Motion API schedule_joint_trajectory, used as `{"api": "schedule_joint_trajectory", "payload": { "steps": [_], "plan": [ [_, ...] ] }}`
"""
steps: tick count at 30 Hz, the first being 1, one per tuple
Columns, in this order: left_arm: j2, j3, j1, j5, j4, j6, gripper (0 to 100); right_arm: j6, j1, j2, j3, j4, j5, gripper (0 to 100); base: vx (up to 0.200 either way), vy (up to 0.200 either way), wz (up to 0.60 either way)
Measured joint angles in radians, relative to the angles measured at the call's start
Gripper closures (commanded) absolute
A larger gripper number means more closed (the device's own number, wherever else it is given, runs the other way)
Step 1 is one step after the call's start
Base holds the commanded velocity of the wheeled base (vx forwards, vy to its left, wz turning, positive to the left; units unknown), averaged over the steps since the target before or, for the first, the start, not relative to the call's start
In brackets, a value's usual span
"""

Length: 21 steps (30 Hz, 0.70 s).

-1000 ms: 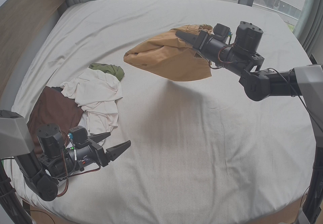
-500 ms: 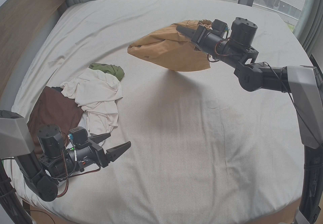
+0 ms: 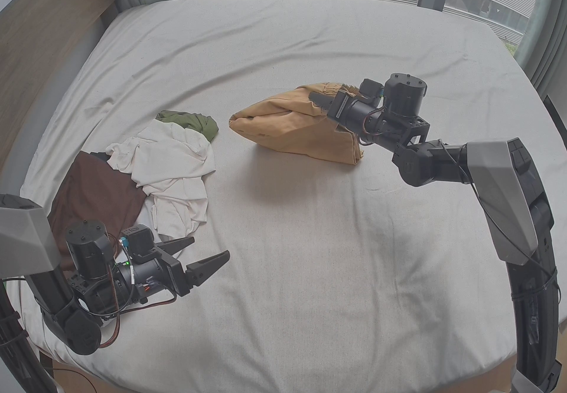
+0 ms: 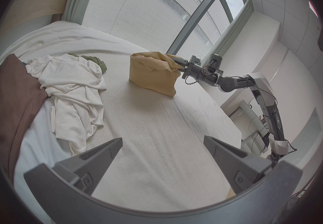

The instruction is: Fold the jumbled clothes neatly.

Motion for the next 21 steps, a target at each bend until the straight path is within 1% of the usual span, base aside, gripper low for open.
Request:
{"api": "schedule_joint_trajectory", "payload": {
  "steps": [6,11,16,21],
  "plan": [
    [0.000,-0.001,0.001,0.000,0.000,0.000,0,-0.006,0.021,-0.032,0.175,-0.054,-0.009,100,0.000,0.000,0.00],
    [-0.001,-0.002,0.002,0.000,0.000,-0.001,0,-0.008,0.038,-0.065,0.353,-0.131,-0.034,100,0.000,0.000,0.00],
    [-0.001,-0.005,0.004,0.000,0.000,-0.001,0,-0.009,0.051,-0.084,0.489,-0.208,-0.055,100,0.000,0.000,0.00],
    [-0.001,-0.008,0.006,0.001,0.000,-0.003,0,-0.009,0.061,-0.090,0.584,-0.250,-0.077,100,0.000,0.000,0.00]
  ]
}}
